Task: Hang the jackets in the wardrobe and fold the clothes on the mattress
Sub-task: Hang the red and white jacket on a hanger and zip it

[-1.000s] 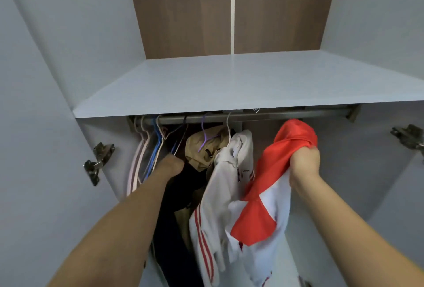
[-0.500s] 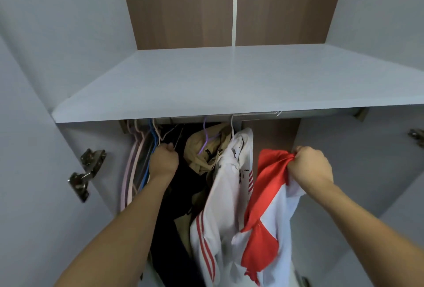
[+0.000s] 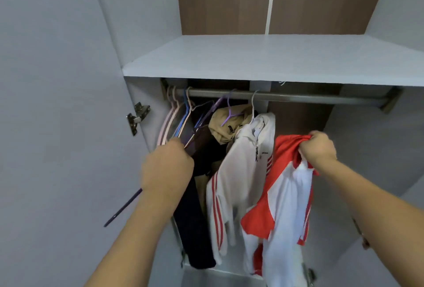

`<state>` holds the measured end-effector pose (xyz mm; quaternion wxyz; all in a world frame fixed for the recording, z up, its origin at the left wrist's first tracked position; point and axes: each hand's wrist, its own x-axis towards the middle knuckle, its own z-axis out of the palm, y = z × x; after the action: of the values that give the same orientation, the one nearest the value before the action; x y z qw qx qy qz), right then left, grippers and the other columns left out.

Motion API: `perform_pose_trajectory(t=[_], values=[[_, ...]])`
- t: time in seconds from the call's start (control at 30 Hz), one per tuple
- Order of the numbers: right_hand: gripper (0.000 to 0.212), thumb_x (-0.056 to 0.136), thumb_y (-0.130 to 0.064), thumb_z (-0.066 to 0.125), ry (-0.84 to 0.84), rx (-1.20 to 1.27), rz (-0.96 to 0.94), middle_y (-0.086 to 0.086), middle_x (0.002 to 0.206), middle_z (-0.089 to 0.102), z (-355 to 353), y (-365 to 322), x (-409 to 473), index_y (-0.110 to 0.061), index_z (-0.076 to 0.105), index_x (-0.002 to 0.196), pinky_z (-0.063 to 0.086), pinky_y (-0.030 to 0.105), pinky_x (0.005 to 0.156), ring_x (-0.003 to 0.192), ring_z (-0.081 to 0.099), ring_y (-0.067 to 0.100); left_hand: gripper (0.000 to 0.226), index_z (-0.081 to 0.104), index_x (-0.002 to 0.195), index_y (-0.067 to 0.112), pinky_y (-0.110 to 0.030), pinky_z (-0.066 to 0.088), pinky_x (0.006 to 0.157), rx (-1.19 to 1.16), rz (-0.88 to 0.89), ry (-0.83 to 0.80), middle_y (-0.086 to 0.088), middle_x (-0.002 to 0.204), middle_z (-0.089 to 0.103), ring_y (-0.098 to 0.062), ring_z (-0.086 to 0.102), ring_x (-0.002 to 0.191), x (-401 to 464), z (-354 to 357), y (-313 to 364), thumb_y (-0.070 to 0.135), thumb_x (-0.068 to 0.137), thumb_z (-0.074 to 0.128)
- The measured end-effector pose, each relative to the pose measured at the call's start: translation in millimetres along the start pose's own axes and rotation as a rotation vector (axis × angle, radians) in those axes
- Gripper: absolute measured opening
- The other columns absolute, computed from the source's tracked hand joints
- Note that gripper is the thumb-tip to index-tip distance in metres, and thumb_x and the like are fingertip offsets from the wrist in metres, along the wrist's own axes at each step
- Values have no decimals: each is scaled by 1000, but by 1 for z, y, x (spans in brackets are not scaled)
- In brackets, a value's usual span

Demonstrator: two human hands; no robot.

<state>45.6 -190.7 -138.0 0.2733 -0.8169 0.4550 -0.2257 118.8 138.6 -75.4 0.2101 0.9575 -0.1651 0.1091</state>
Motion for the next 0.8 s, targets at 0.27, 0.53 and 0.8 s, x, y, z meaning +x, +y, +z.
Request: perform_pose_trajectory(t=[0.27,0.53,0.8], values=[[24,88,-11,45,-177,-681,-447,14,111,64,-25,1,-26,-9,59,107,46,38,75,100,63,36,23,55,88,21,-34,45,64,18,-32,-24,-5,80,62,-29,56,73,-132,-64,25,30,101,39],[18,80,5,46,-301,196,-101,17,73,60,-46,35,-35,-6,58,73,43,35,67,76,58,32,17,51,87,24,-36,51,68,-40,56,-81,4,72,54,-22,56,70,-187,-30,68,25,99,40],[18,80,-8,52,-273,29,-332,6,60,60,-114,19,-67,-5,59,63,39,31,54,57,53,24,15,45,88,22,-28,38,58,-49,113,-84,3,78,54,-14,50,67,-189,-46,112,25,101,39]])
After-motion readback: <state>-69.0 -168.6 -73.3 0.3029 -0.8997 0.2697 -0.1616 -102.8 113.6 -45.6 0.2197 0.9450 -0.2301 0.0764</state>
